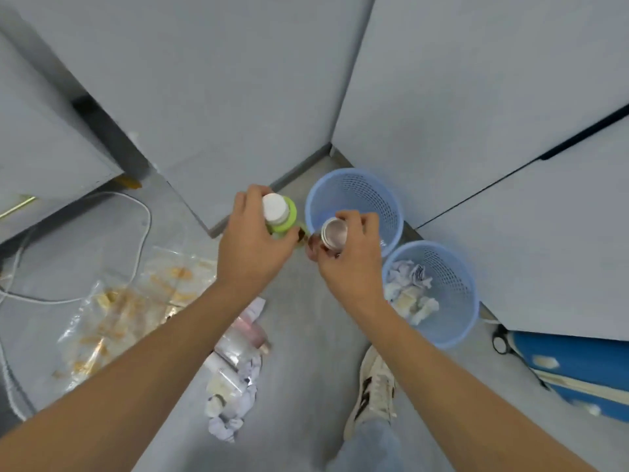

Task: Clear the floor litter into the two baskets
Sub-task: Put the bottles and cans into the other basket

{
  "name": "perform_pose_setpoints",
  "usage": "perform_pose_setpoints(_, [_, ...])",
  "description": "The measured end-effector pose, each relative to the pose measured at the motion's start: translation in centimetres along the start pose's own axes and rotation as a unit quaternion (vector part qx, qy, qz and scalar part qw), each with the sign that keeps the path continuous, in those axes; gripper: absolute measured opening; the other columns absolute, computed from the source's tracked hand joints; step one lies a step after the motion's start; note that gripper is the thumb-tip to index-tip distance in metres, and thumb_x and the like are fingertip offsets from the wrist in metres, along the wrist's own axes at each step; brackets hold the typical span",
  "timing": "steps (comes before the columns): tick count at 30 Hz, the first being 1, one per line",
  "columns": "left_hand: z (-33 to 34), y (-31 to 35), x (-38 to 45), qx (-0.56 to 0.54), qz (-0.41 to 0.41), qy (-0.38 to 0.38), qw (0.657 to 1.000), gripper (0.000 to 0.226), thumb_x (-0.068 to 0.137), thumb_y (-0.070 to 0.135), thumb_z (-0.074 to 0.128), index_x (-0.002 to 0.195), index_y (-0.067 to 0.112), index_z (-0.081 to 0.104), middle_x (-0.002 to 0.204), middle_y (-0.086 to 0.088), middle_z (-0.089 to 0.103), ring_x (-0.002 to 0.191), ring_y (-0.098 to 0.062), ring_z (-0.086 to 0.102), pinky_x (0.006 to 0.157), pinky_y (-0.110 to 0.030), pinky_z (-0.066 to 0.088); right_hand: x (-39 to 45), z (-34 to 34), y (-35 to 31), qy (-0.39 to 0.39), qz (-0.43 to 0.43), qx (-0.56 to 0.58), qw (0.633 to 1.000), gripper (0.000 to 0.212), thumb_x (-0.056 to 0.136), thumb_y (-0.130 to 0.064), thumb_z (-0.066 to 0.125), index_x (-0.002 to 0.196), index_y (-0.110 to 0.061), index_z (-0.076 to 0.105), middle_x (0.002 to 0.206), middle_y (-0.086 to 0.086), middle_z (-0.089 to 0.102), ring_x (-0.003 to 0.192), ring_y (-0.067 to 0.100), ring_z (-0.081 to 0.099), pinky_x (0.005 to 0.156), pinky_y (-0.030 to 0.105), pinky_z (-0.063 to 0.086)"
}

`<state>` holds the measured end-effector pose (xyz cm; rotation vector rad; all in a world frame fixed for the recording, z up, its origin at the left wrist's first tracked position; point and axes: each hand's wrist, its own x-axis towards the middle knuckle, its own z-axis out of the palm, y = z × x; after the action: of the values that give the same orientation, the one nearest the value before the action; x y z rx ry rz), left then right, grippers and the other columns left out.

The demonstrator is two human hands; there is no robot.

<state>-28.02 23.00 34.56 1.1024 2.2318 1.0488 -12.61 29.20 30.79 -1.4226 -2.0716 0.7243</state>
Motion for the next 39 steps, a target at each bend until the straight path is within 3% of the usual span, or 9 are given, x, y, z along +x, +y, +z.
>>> perform_pose_setpoints(2, [2.8, 1.2, 1.5, 0.008, 0.003, -0.005, 1.0, 0.052, 0.076, 0.038, 0.081, 0.113, 0.023, 0.049, 0.111, 0.004, 0.055, 0.095, -0.02, 0.058, 0.075, -0.043, 0.052, 2.2, -0.9, 3.1, -0.018, -0.002, -0.007, 1.0, 0.05, 0.079, -0.027, 0.083, 0.119, -0.023, 0.052, 0.118, 0.0, 0.041, 0.1, 0.024, 0.056, 0.081, 0.04, 0.054])
perform_pose_setpoints(8, [12.0, 2.1, 5.6, 0.063, -0.003, -0.04, 0.997, 0.052, 0.075, 0.033, 0.081, 0.115, 0.019, 0.051, 0.112, 0.0, 0.058, 0.106, -0.025, 0.055, 0.075, -0.042, 0.05, 7.4, -1.3, 11.2, -0.062, 0.011, -0.056, 0.996, 0.047, 0.075, -0.008, 0.078, 0.117, -0.009, 0.057, 0.12, 0.012, 0.044, 0.105, 0.032, 0.054, 0.084, 0.044, 0.053])
perform_pose_setpoints(14, [20.3, -1.3, 7.0, 0.194, 0.018, -0.037, 0.98, 0.049, 0.074, 0.039, 0.083, 0.11, 0.022, 0.054, 0.107, 0.001, 0.063, 0.104, -0.028, 0.053, 0.08, -0.041, 0.041, 9.5, 2.3, 17.5, -0.125, -0.002, -0.111, 0.986, 0.05, 0.074, -0.013, 0.082, 0.117, -0.013, 0.055, 0.121, 0.012, 0.045, 0.104, 0.036, 0.055, 0.081, 0.049, 0.054])
perform_pose_setpoints(20, [24.4, -4.7, 5.4, 0.264, 0.051, -0.049, 0.962, 0.046, 0.071, 0.046, 0.079, 0.106, 0.022, 0.06, 0.1, 0.0, 0.067, 0.1, -0.027, 0.058, 0.088, -0.038, 0.038, 8.7, 4.4, 19.6, -0.159, -0.008, -0.176, 0.971, 0.053, 0.075, -0.018, 0.08, 0.123, -0.014, 0.057, 0.121, 0.011, 0.051, 0.1, 0.035, 0.06, 0.079, 0.045, 0.053])
perform_pose_setpoints(24, [23.0, -5.4, 4.3, 0.234, 0.064, -0.089, 0.966, 0.048, 0.072, 0.042, 0.079, 0.113, 0.023, 0.063, 0.106, 0.003, 0.064, 0.106, -0.025, 0.056, 0.092, -0.036, 0.038, 7.7, 4.4, 19.1, -0.185, 0.008, -0.163, 0.969, 0.056, 0.075, -0.017, 0.081, 0.126, -0.013, 0.058, 0.122, 0.011, 0.053, 0.108, 0.035, 0.058, 0.083, 0.048, 0.052])
perform_pose_setpoints(28, [17.9, -6.0, 2.0, 0.189, 0.058, -0.08, 0.977, 0.045, 0.08, 0.036, 0.076, 0.119, 0.021, 0.059, 0.111, 0.001, 0.064, 0.108, -0.025, 0.055, 0.084, -0.041, 0.044, 5.8, 3.7, 15.9, -0.149, -0.045, -0.137, 0.978, 0.037, 0.074, -0.012, 0.077, 0.107, -0.01, 0.06, 0.109, 0.012, 0.055, 0.098, 0.036, 0.057, 0.074, 0.048, 0.051])
perform_pose_setpoints(32, [10.4, -8.5, -2.5, 0.17, -0.017, -0.06, 0.983, 0.038, 0.089, 0.03, 0.069, 0.122, 0.02, 0.055, 0.11, 0.003, 0.064, 0.109, -0.023, 0.054, 0.085, -0.039, 0.042, 1.8, 4.0, 10.5, -0.139, -0.09, -0.104, 0.981, 0.026, 0.078, -0.009, 0.07, 0.101, -0.011, 0.06, 0.105, 0.01, 0.055, 0.094, 0.033, 0.054, 0.073, 0.046, 0.049])
perform_pose_setpoints(39, [0.5, -16.4, -11.8, 0.12, -0.188, -0.055, 0.973, 0.027, 0.092, 0.023, 0.062, 0.117, 0.027, 0.054, 0.1, 0.011, 0.06, 0.101, -0.014, 0.056, 0.076, -0.04, 0.053, -7.6, 8.9, 3.3, -0.247, -0.062, -0.045, 0.966, 0.027, 0.08, -0.009, 0.068, 0.106, -0.015, 0.062, 0.104, 0.003, 0.058, 0.096, 0.026, 0.061, 0.078, 0.043, 0.054])
